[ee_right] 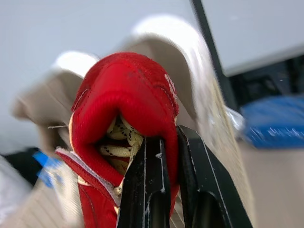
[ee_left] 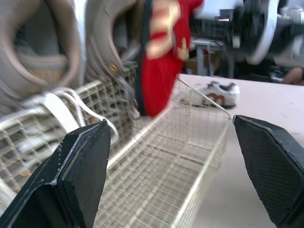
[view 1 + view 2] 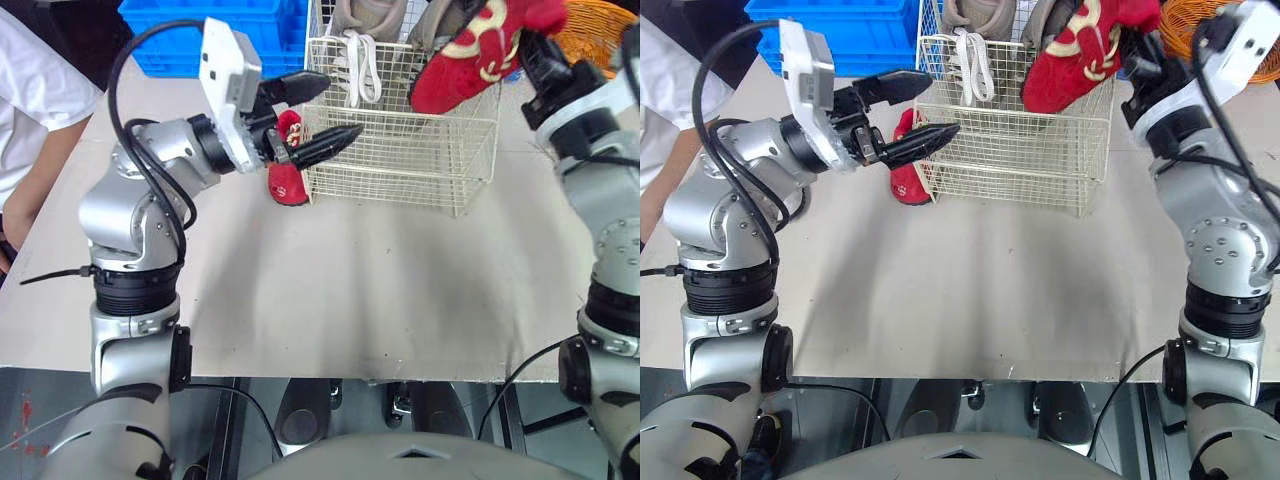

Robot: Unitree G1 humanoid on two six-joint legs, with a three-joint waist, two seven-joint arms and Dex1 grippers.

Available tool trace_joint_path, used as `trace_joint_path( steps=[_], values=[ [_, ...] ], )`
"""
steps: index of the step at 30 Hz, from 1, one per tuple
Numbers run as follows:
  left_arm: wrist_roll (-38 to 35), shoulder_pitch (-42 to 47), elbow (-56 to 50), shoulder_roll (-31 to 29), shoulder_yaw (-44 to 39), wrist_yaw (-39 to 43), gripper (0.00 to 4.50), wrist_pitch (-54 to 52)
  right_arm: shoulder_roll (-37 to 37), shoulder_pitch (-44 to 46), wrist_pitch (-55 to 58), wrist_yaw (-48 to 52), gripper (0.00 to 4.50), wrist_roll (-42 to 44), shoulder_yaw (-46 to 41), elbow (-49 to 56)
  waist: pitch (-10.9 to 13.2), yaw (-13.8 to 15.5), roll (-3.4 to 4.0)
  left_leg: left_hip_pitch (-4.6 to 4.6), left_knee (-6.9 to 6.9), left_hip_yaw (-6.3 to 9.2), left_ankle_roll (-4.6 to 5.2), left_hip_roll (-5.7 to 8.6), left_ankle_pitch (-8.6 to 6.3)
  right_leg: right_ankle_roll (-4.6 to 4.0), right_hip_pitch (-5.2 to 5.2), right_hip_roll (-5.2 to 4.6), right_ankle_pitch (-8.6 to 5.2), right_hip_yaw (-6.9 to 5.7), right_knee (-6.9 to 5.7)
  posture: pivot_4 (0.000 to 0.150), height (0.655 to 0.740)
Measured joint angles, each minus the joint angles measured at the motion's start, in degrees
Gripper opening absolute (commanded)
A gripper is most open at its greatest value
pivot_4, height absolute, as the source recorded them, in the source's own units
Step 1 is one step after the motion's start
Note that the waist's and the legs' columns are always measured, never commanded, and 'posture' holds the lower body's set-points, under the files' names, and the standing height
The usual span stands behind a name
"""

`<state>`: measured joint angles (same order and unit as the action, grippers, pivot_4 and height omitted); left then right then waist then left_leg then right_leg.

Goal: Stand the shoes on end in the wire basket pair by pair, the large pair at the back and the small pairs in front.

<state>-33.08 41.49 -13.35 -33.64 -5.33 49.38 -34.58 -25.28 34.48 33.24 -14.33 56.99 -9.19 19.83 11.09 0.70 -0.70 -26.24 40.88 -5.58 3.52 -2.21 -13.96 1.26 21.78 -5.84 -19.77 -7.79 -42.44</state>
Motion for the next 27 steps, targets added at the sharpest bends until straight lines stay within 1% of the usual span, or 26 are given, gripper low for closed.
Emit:
trace_joint_path(
  steps=[4,8,11,13,16,18,19,22,27],
  values=[
    [0.66,-0.21,-1.72,-0.39,0.49,-0.94,4.44,0.26,2.03,-1.52,2.8,-0.59,0.0,-3.82,1.98,-1.1,0.01,0.0,0.01,-0.01,-0.03,-0.02,0.0,0.0,0.0,0.0,0.04,0.01,0.0,0.01,0.0,0.15,0.686],
    [2.11,-0.72,-1.92,-1.17,0.93,-1.73,4.44,0.7,2.13,-1.49,4.38,-0.5,0.0,-6.93,1.93,-1.22,0.0,0.04,0.01,-0.02,-0.07,-0.02,0.0,0.0,0.0,0.0,0.04,0.02,0.0,0.01,0.03,0.15,0.686],
    [2.09,-0.76,-1.95,-1.17,0.95,-1.86,4.5,0.7,2.75,-1.46,5.24,-0.08,1.0,-7.78,1.63,-0.75,0.0,0.02,0.01,-0.01,-0.07,-0.02,0.0,0.0,0.0,0.0,0.04,0.02,0.0,0.01,0.04,0.15,0.686],
    [2.07,-0.79,-2.13,-1.17,0.96,-1.93,4.5,0.7,3.18,-1.47,5.81,0.35,1.88,-8.24,1.63,0.18,0.0,0.03,0.01,-0.01,-0.07,-0.01,0.0,0.0,0.0,0.0,0.04,0.02,0.0,0.01,0.04,0.15,0.686],
    [2.05,-0.97,-2.28,-1.18,0.96,-1.93,4.5,0.72,3.4,-1.53,6.79,0.56,3.43,-8.64,1.42,1.36,0.0,0.05,0.01,-0.01,-0.07,-0.01,0.0,0.0,0.0,0.0,0.03,0.02,0.0,0.01,0.04,0.15,0.686],
    [2.05,-1.23,-2.27,-1.3,0.96,-1.93,4.5,0.73,3.4,-1.85,7.31,0.78,4.32,-8.95,1.07,1.37,0.0,0.03,0.01,-0.01,-0.07,-0.02,0.0,0.01,0.0,0.0,0.04,0.02,0.0,0.02,0.03,0.15,0.686],
    [2.04,-1.28,-2.17,-1.54,0.92,-1.94,4.5,0.73,3.25,-2.12,7.76,1.26,4.48,-8.89,0.57,1.49,0.0,0.02,0.01,-0.01,-0.07,-0.02,0.0,0.01,0.0,0.0,0.04,0.02,0.0,0.02,0.03,0.15,0.686],
    [2.01,-1.29,-0.85,-2.17,-0.25,-2.32,4.5,0.63,1.15,-3.39,8.88,3.79,4.48,-8.34,-1.08,2.86,0.0,0.04,0.01,-0.01,-0.13,-0.02,0.0,0.01,0.0,0.0,0.05,0.03,0.0,0.01,0.06,0.15,0.686],
    [2.62,-0.82,5.25,-4.34,-1.69,-2.44,4.5,0.63,-8.19,-8.87,11.4,13.4,4.48,-7.03,-4.09,6.87,0.0,0.09,0.01,-0.01,-0.23,-0.03,0.0,0.02,0.0,0.01,0.03,0.04,0.0,0.01,0.21,0.15,0.686]
  ],
)
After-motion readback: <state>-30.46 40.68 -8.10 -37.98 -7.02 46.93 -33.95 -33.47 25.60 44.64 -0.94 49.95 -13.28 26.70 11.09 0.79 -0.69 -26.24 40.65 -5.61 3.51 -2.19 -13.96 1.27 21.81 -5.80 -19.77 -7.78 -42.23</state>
